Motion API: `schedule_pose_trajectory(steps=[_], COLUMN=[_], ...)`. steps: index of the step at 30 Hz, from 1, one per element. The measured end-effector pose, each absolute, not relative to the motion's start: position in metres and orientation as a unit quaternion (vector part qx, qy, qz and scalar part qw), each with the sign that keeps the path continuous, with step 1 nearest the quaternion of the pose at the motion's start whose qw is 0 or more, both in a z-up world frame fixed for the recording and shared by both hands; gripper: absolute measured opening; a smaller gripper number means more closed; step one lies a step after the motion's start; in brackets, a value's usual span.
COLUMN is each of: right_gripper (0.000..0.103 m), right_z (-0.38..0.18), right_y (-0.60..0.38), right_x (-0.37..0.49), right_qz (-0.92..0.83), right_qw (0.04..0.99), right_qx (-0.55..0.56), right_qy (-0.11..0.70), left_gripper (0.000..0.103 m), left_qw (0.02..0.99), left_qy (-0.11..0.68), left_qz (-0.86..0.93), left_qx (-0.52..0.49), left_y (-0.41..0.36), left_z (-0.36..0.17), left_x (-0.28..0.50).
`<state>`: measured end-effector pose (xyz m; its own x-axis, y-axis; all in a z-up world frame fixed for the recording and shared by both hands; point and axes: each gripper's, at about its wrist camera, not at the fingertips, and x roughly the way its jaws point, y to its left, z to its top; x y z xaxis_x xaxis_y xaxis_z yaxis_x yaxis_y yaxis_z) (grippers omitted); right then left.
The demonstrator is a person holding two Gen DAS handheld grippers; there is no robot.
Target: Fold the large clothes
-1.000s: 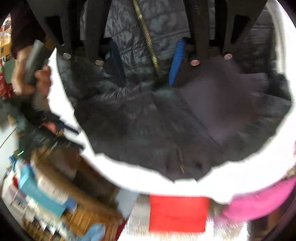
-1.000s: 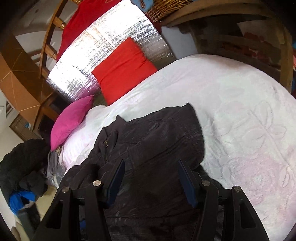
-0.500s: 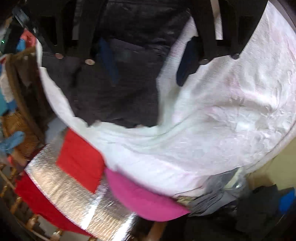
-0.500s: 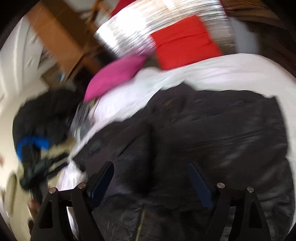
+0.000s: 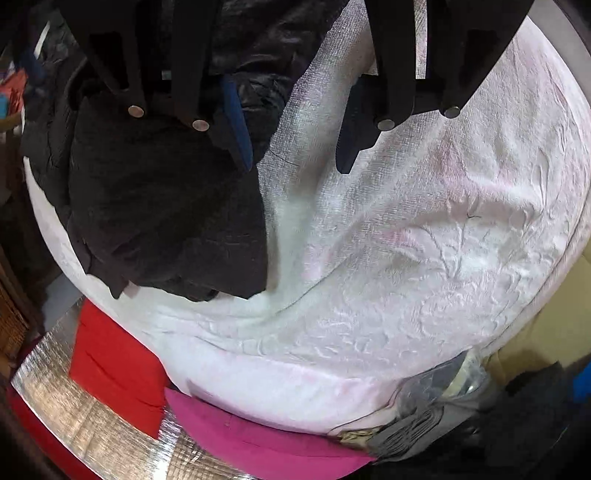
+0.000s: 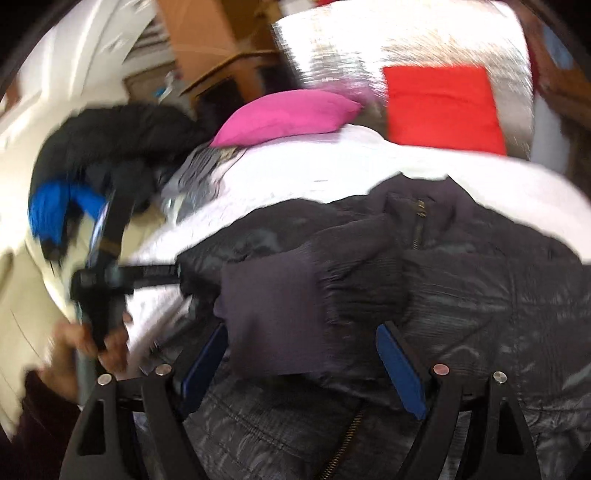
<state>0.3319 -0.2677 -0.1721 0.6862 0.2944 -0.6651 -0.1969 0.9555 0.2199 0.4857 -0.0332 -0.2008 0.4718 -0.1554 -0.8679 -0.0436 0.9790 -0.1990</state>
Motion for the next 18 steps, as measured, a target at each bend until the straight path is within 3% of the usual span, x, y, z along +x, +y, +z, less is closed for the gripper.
schedule_pose_trajectory(steps=[6, 9, 13, 18], right_gripper=[0.085, 0.085, 0.084, 0.085], right_z=[-0.189, -0.198, -0.181, -0.162], right_y=[-0.2, -0.202, -0.255, -0.366], right_x=[0.324, 0.332, 0.333, 0.325], right_qz=[0.085, 0.031, -0.019, -0.077], right_qw=[0.927, 0.929, 0.94, 0.927], right_qx=[-0.097, -0.115, -0.041, 0.156], right_qy=[0.353, 0.35, 0.338, 0.332], left_gripper=[0.048, 0.048, 0.048, 0.048], left_qw=[0.853, 0.857, 0.863, 0.868], left_qy=[0.512, 0.506, 0.497, 0.489], left_qz=[-0.03, -0.033, -0.031, -0.031], left_qx=[-0.095, -0.093, -0.086, -0.079], left_y=[-0.031, -0.036, -0.037, -0.042], left_z=[-0.2, -0.193, -0.187, -0.183], left_x=[0.485, 0.48, 0.476, 0.475])
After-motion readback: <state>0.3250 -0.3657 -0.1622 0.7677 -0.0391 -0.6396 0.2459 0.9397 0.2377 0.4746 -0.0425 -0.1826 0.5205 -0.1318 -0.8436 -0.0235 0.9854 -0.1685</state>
